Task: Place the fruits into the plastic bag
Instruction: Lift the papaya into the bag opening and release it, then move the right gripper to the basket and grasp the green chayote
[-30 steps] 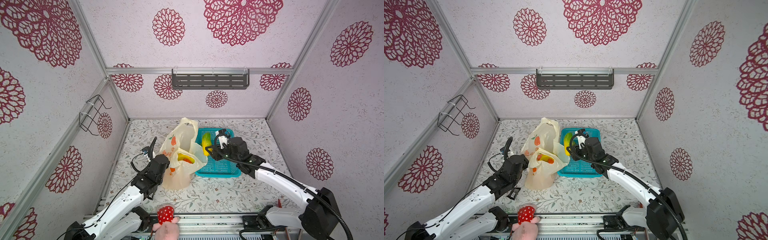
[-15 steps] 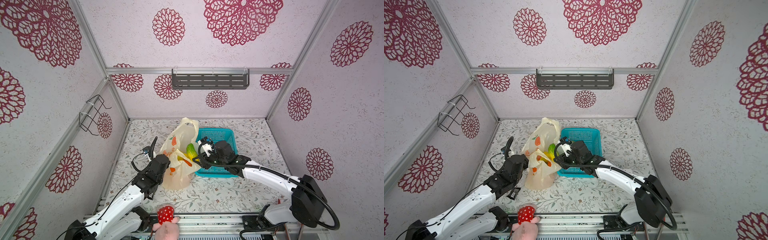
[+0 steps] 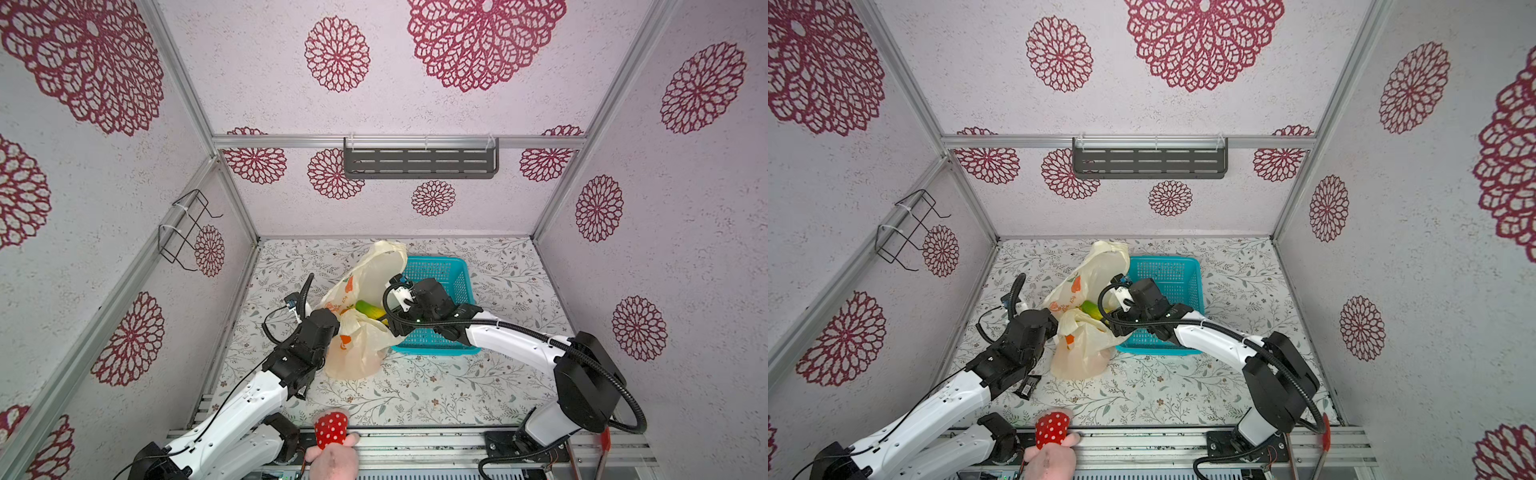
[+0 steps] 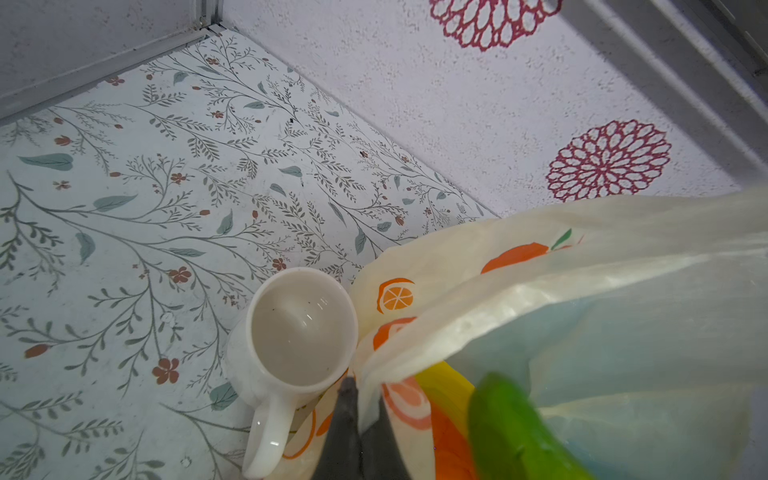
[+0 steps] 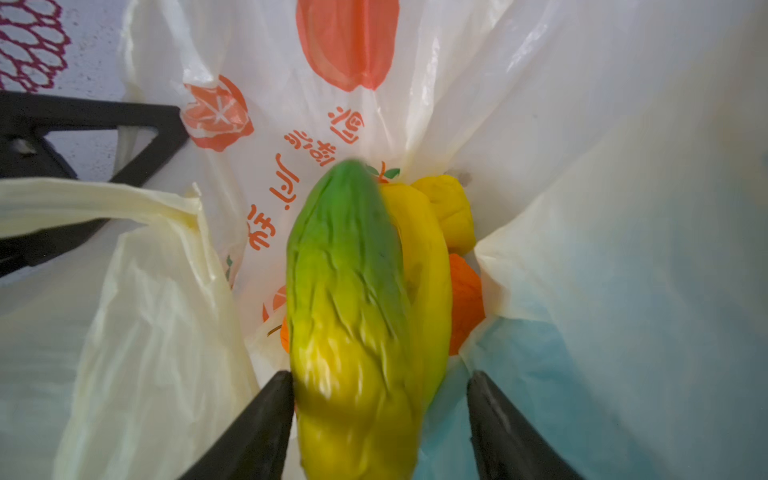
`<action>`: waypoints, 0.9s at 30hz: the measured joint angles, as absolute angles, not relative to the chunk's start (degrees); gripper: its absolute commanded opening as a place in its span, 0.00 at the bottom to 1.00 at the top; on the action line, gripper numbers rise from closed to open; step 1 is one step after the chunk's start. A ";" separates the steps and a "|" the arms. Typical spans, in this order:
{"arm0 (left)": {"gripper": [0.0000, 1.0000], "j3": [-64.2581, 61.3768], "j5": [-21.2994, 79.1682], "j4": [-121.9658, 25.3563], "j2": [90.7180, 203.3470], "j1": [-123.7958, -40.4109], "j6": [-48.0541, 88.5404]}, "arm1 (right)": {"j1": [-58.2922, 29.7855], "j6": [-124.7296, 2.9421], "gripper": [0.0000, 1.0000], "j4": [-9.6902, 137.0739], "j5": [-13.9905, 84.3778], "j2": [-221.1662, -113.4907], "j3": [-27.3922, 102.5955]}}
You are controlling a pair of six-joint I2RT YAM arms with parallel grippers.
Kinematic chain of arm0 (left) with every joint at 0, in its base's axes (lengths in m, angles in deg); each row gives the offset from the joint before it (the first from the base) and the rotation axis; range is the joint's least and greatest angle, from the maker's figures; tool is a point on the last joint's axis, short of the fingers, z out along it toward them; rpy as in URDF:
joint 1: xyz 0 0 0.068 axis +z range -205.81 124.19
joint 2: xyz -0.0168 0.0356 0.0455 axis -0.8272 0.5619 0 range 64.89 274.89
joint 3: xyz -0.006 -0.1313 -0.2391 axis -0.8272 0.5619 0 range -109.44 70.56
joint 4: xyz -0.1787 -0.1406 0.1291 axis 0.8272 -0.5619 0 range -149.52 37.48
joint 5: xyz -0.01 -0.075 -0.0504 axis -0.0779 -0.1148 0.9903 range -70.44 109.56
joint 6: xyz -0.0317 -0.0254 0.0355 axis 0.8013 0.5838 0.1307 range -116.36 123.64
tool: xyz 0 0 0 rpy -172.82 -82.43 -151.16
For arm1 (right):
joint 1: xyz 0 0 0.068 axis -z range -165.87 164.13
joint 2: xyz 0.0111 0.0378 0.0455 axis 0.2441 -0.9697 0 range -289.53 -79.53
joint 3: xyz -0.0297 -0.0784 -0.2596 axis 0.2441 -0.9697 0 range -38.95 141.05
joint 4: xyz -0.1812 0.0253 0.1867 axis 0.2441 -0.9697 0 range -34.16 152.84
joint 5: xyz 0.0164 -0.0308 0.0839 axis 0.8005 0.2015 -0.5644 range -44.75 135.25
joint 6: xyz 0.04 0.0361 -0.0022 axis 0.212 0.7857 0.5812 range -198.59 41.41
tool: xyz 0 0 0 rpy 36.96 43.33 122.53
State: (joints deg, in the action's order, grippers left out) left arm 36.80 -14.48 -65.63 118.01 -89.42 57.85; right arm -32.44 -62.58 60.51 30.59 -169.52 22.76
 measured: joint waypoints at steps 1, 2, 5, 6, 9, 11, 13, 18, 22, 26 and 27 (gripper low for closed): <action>0.00 36.80 -14.50 -65.61 118.01 -89.42 57.85 | -32.44 -62.58 0.73 60.19 31.14 -169.39 22.74; 0.00 36.80 -14.57 -65.56 118.01 -89.42 57.83 | -32.44 -62.58 0.73 59.84 31.86 -169.15 22.72; 0.00 36.80 -14.65 -65.37 118.01 -89.42 57.83 | -32.35 -62.63 0.74 59.44 34.09 -167.05 22.22; 0.00 36.80 -14.65 -65.32 118.01 -89.42 57.83 | -32.24 -62.65 0.75 59.36 34.79 -166.05 21.95; 0.00 36.80 -14.65 -65.26 118.01 -89.42 57.83 | -31.30 -62.65 0.76 60.23 36.69 -161.39 20.58; 0.00 36.80 -14.68 -65.26 118.01 -89.42 57.85 | -29.90 -62.43 0.76 61.83 37.96 -158.00 19.18; 0.00 36.82 -14.70 -65.23 118.01 -89.42 57.87 | -27.91 -61.64 0.76 63.81 38.90 -155.03 17.36; 0.00 36.82 -15.18 -65.23 118.01 -89.42 57.90 | -22.32 -56.79 0.78 69.72 41.89 -149.66 10.81; 0.00 36.95 -15.53 -65.21 117.99 -89.42 57.90 | -18.86 -51.98 0.79 72.40 45.02 -147.54 6.09; 0.00 37.59 -15.59 -65.02 117.99 -89.42 57.90 | -16.39 -48.88 0.83 72.03 44.93 -151.32 7.53; 0.00 37.63 -15.59 -65.04 117.99 -89.42 57.90 | -16.00 -48.55 0.84 71.22 44.23 -153.70 9.32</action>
